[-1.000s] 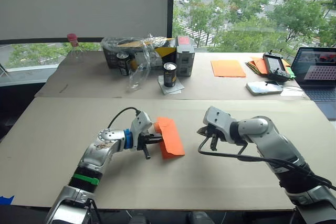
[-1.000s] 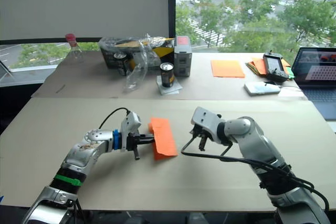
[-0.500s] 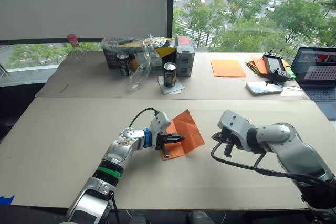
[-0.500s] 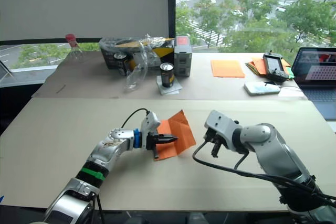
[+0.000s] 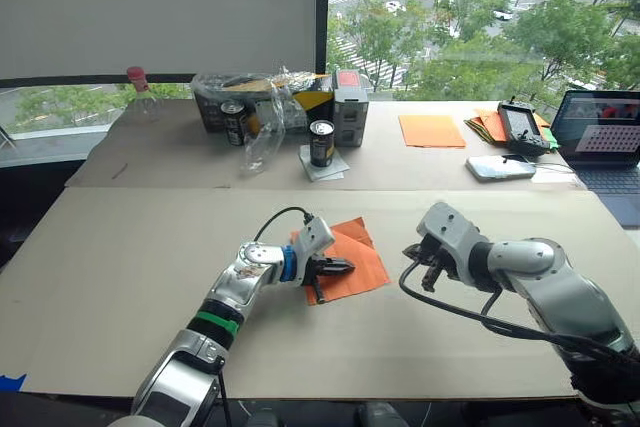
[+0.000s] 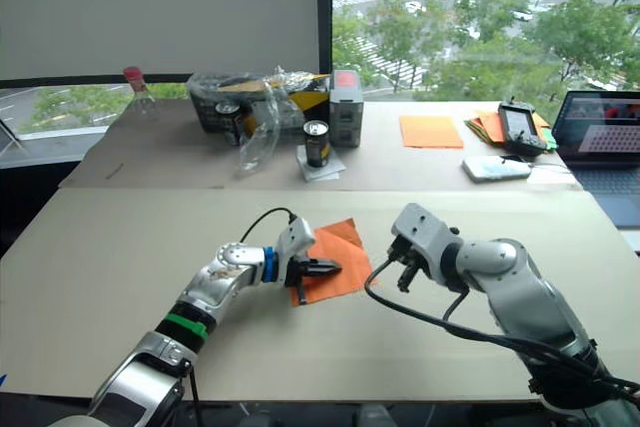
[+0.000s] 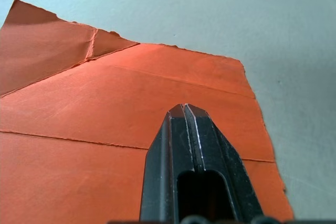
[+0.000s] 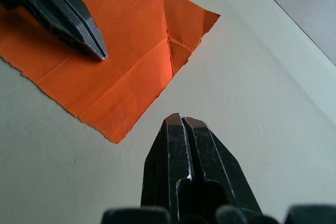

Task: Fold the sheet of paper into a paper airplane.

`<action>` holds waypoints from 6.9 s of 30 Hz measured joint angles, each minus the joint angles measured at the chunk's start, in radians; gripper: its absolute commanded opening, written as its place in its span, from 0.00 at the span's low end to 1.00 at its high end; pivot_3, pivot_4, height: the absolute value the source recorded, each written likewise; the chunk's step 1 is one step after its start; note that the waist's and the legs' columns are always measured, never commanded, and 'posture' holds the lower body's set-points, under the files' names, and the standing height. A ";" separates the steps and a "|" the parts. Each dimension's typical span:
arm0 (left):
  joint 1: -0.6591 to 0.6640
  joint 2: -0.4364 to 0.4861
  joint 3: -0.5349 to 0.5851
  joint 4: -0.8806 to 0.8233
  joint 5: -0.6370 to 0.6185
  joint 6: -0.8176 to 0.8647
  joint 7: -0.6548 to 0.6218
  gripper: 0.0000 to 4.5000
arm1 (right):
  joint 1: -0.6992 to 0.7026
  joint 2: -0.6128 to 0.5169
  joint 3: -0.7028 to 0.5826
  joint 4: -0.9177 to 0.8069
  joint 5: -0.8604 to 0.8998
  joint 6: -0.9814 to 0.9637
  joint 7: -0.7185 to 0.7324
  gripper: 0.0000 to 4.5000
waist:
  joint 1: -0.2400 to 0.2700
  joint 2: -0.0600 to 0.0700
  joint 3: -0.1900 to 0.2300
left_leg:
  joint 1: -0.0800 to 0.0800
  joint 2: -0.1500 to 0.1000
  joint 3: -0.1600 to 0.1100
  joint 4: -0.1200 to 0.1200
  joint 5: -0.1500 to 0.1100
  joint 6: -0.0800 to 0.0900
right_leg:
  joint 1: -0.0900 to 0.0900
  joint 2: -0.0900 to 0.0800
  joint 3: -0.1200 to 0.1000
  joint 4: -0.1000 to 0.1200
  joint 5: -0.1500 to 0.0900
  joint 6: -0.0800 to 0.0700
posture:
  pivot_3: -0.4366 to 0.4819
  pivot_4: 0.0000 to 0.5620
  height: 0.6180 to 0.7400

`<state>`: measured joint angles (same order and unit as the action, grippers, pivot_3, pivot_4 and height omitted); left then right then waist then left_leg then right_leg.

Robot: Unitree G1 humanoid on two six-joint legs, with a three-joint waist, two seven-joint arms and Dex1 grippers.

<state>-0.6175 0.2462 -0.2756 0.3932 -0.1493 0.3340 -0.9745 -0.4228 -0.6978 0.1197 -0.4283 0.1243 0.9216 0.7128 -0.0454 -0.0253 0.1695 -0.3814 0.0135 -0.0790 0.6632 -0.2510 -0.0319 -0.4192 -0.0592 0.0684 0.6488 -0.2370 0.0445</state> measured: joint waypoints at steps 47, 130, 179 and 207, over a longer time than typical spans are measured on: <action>0.122 -0.059 -0.045 -0.284 0.047 0.198 0.317 0.00 | -0.322 0.279 0.052 0.861 -0.024 -0.490 0.105 0.01 | 0.002 0.002 -0.002 | 0.000 0.000 0.000 0.000 0.000 0.000 | 0.000 0.000 0.001 0.000 0.001 -0.001 | 0.48 0.27 0.93; 0.006 -0.051 -0.061 -0.167 0.106 0.178 0.328 0.00 | 0.099 0.210 0.214 -0.026 -0.365 -0.127 0.174 0.58 | 0.007 0.001 -0.003 | 0.002 -0.001 0.000 0.000 0.000 -0.001 | 0.002 0.000 0.000 -0.001 0.000 0.000 | 0.48 0.27 0.93; 0.066 -0.084 -0.053 -0.210 0.107 0.205 0.330 0.00 | 0.425 0.275 -0.048 -0.064 -0.017 -0.196 -0.193 0.01 | 0.022 0.001 -0.010 | 0.013 -0.001 0.000 -0.001 -0.001 0.001 | 0.017 -0.001 0.000 -0.006 -0.006 0.010 | 0.48 0.27 0.93; 0.076 0.021 0.215 -0.349 -0.058 0.440 0.358 0.00 | 0.123 0.262 0.173 0.162 -0.025 -0.196 -0.093 0.01 | -0.002 0.000 -0.009 | 0.013 0.000 -0.001 -0.002 -0.001 0.001 | 0.016 0.001 0.000 -0.006 -0.003 0.005 | 0.48 0.27 0.93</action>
<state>-0.5415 0.2675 -0.0605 0.0441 -0.2070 0.7741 -0.6161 -0.3001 -0.4357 0.2929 -0.2666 0.0996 0.7252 0.6202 -0.0477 -0.0249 0.1602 -0.3679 0.0140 -0.0798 0.6609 -0.2517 -0.0312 -0.4035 -0.0586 0.0683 0.6427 -0.2395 0.0490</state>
